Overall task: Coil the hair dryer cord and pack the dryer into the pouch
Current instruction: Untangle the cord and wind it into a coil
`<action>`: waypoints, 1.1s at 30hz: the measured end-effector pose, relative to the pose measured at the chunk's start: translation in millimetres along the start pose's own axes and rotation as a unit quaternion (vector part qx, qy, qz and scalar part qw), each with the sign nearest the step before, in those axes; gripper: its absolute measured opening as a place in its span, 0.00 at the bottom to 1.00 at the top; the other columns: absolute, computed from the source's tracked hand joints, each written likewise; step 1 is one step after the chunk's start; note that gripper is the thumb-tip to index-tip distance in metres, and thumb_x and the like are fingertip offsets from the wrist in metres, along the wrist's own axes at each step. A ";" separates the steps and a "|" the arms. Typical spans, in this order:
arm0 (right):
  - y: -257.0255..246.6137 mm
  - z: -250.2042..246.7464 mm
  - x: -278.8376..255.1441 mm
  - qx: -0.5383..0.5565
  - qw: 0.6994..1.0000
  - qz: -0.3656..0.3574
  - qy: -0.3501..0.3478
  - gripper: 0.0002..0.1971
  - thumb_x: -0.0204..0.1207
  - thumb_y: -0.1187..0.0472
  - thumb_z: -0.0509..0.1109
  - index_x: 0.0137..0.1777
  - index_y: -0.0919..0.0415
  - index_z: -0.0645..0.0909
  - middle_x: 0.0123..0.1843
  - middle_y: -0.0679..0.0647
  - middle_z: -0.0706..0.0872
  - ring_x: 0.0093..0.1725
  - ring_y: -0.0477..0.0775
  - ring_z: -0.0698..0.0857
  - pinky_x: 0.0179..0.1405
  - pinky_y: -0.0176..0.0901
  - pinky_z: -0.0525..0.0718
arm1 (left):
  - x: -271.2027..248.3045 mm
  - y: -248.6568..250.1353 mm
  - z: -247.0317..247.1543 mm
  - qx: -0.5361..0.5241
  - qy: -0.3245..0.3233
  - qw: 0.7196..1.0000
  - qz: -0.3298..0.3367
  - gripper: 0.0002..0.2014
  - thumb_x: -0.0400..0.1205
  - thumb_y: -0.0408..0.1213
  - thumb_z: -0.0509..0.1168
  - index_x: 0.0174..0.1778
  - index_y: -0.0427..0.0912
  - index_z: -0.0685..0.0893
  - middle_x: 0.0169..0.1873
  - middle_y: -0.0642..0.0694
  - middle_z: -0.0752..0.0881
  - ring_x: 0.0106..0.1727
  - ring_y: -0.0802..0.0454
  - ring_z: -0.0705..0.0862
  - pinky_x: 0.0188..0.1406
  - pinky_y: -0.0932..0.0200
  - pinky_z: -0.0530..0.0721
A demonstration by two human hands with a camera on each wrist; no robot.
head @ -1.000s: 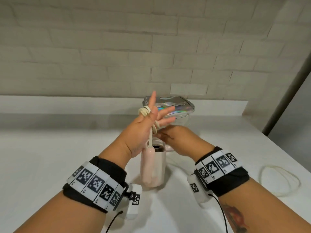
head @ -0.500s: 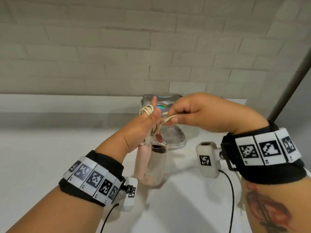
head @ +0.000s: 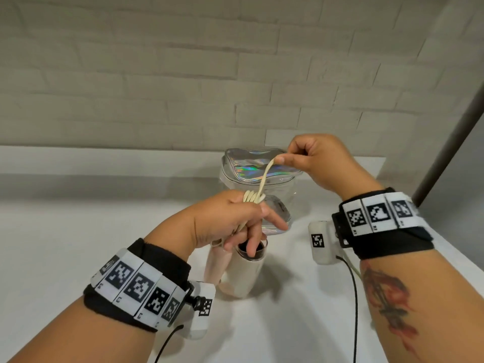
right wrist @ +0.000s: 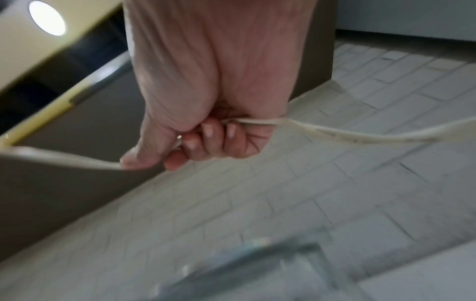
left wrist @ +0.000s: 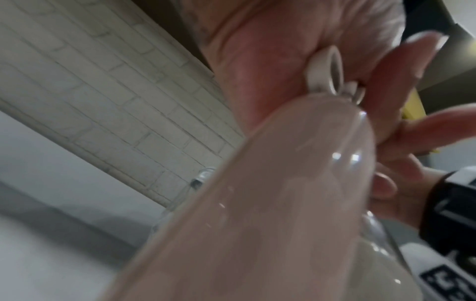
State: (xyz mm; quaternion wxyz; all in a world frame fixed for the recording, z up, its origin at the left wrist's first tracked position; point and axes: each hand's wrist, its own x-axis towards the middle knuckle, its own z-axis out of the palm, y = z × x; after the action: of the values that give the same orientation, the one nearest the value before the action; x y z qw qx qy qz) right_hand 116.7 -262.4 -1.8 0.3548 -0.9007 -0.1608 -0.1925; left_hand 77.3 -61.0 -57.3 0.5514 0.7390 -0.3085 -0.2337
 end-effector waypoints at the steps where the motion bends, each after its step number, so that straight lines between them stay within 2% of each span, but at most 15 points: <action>1: 5.6 4.5 -1.6 -0.009 1.000 0.012 -0.003 0.20 0.70 0.45 0.74 0.30 0.63 0.80 0.22 0.49 0.69 0.23 0.44 0.65 0.27 0.41 0.65 | 1.2 -0.9 1.3 -0.006 -0.006 1.000 0.007 0.20 0.81 0.37 0.52 0.56 0.46 0.90 0.23 0.42 0.87 0.14 0.55 0.69 0.46 0.57 0.86; 4: 6.6 63.1 -11.5 -0.082 0.992 0.057 -0.071 0.19 0.79 0.48 0.66 0.32 0.60 0.84 0.26 0.52 0.82 0.31 0.47 0.79 0.44 0.44 0.81 | 5.8 1.0 4.9 -0.041 0.012 0.998 0.053 0.24 0.79 0.35 0.51 0.67 0.53 0.84 0.35 0.37 0.92 0.18 0.52 0.77 0.57 0.51 0.83; 6: -4.3 94.7 -26.1 -0.204 0.969 0.104 -0.094 0.12 0.80 0.62 0.63 0.37 0.55 0.85 0.36 0.52 0.89 0.43 0.50 0.85 0.67 0.55 0.79 | 9.5 -0.4 6.3 -0.078 0.063 0.991 0.086 0.26 0.78 0.37 0.50 0.71 0.58 0.78 0.46 0.36 0.92 0.29 0.49 0.86 0.52 0.56 0.81; 7: -0.9 101.1 -30.2 -0.148 0.977 0.081 -0.132 0.11 0.80 0.66 0.62 0.44 0.54 0.85 0.41 0.52 0.90 0.46 0.48 0.86 0.69 0.57 0.77 | 11.4 -2.3 6.3 -0.104 0.088 0.986 0.096 0.27 0.79 0.38 0.50 0.74 0.60 0.74 0.52 0.36 0.91 0.38 0.46 0.89 0.56 0.53 0.80; 9: -0.8 90.2 -36.3 -0.081 0.966 0.038 -0.243 0.12 0.84 0.64 0.57 0.60 0.59 0.81 0.57 0.61 0.87 0.57 0.55 0.84 0.63 0.52 0.78 | 15.8 -9.7 2.7 -0.147 0.137 0.973 0.116 0.27 0.81 0.40 0.49 0.77 0.66 0.65 0.62 0.43 0.89 0.56 0.44 0.89 0.65 0.42 0.75; 11: 10.5 70.0 -38.5 -0.143 0.959 0.006 -0.245 0.15 0.85 0.53 0.55 0.60 0.58 0.80 0.56 0.60 0.86 0.55 0.60 0.82 0.48 0.45 0.78 | 19.9 -16.4 -4.7 -0.164 0.180 0.961 0.132 0.27 0.83 0.40 0.49 0.75 0.73 0.59 0.67 0.52 0.85 0.66 0.50 0.85 0.76 0.35 0.67; 13: 7.3 66.4 -42.7 -0.173 0.951 -0.012 -0.254 0.15 0.84 0.48 0.56 0.52 0.56 0.79 0.47 0.54 0.84 0.49 0.58 0.81 0.40 0.45 0.74 | 21.4 -20.5 -10.1 -0.175 0.214 0.950 0.143 0.28 0.84 0.40 0.48 0.77 0.73 0.54 0.70 0.57 0.82 0.70 0.56 0.81 0.80 0.41 0.62; 16: -2.0 58.1 -52.3 -0.209 0.926 -0.031 -0.313 0.12 0.83 0.52 0.57 0.57 0.54 0.78 0.52 0.52 0.85 0.50 0.55 0.80 0.43 0.45 0.73 | 23.9 -19.4 -10.2 -0.191 0.249 0.938 0.146 0.26 0.87 0.43 0.49 0.73 0.80 0.53 0.77 0.58 0.74 0.72 0.61 0.78 0.74 0.57 0.74; 19: -17.7 38.3 -56.5 -0.240 0.910 -0.042 -0.334 0.13 0.83 0.52 0.57 0.60 0.52 0.80 0.54 0.51 0.86 0.50 0.53 0.80 0.44 0.45 0.75 | 28.8 -24.2 -15.6 -0.191 0.297 0.929 0.111 0.35 0.86 0.49 0.53 0.78 0.71 0.33 0.67 0.64 0.82 0.73 0.59 0.78 0.77 0.51 0.71; 22: -37.5 15.0 -61.3 -0.215 0.906 -0.058 -0.360 0.10 0.81 0.51 0.62 0.52 0.50 0.83 0.40 0.46 0.83 0.40 0.48 0.78 0.39 0.44 0.75 | 27.7 -31.1 -27.6 -0.115 0.313 0.940 0.075 0.41 0.82 0.58 0.52 0.77 0.64 0.25 0.57 0.69 0.88 0.64 0.57 0.86 0.78 0.46 0.67; 24: -47.2 -3.5 -58.1 -0.176 0.923 -0.068 -0.337 0.09 0.79 0.50 0.64 0.47 0.52 0.83 0.32 0.49 0.79 0.34 0.48 0.76 0.38 0.47 0.76 | 20.2 -31.0 -30.1 -0.081 0.297 0.950 0.060 0.37 0.84 0.61 0.48 0.81 0.60 0.33 0.58 0.59 0.89 0.45 0.58 0.91 0.63 0.58 0.81; 27: -49.9 -24.5 -44.9 -0.101 0.963 -0.076 -0.237 0.09 0.76 0.47 0.68 0.42 0.49 0.85 0.34 0.50 0.84 0.36 0.51 0.81 0.42 0.48 0.79 | 6.8 -13.4 -20.8 -0.013 0.219 0.975 0.042 0.27 0.77 0.70 0.49 0.72 0.71 0.71 0.45 0.45 0.93 0.29 0.52 0.85 0.50 0.54 0.85; 30: -44.0 -28.2 -25.7 -0.029 0.988 -0.073 -0.131 0.05 0.73 0.50 0.72 0.40 0.49 0.87 0.33 0.50 0.85 0.34 0.46 0.79 0.38 0.44 0.76 | 0.3 0.7 -8.9 0.045 0.115 0.991 0.041 0.22 0.74 0.58 0.62 0.61 0.54 0.83 0.39 0.43 0.93 0.20 0.53 0.77 0.35 0.56 0.78; 32: -36.0 -21.3 -14.0 0.018 0.994 -0.062 -0.086 0.05 0.72 0.54 0.75 0.38 0.54 0.87 0.32 0.55 0.83 0.32 0.46 0.75 0.34 0.41 0.72 | -0.9 5.6 -0.6 0.051 0.068 0.996 0.029 0.11 0.77 0.48 0.65 0.52 0.55 0.89 0.27 0.44 0.90 0.20 0.44 0.76 0.38 0.45 0.84; 33: -31.9 -16.8 -9.9 0.040 0.995 -0.055 -0.068 0.06 0.71 0.54 0.75 0.38 0.56 0.86 0.32 0.57 0.82 0.31 0.46 0.74 0.33 0.40 0.71 | -1.0 6.7 2.3 0.057 0.046 0.997 0.029 0.10 0.80 0.46 0.63 0.43 0.60 0.91 0.22 0.43 0.88 0.23 0.35 0.77 0.51 0.34 0.85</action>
State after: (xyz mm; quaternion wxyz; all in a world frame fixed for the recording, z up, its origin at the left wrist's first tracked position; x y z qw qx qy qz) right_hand 90.5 -253.5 23.3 0.3677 -0.8865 -0.2416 -0.1431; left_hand 73.7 -63.2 -51.4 0.5285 0.7700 -0.3170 -0.1655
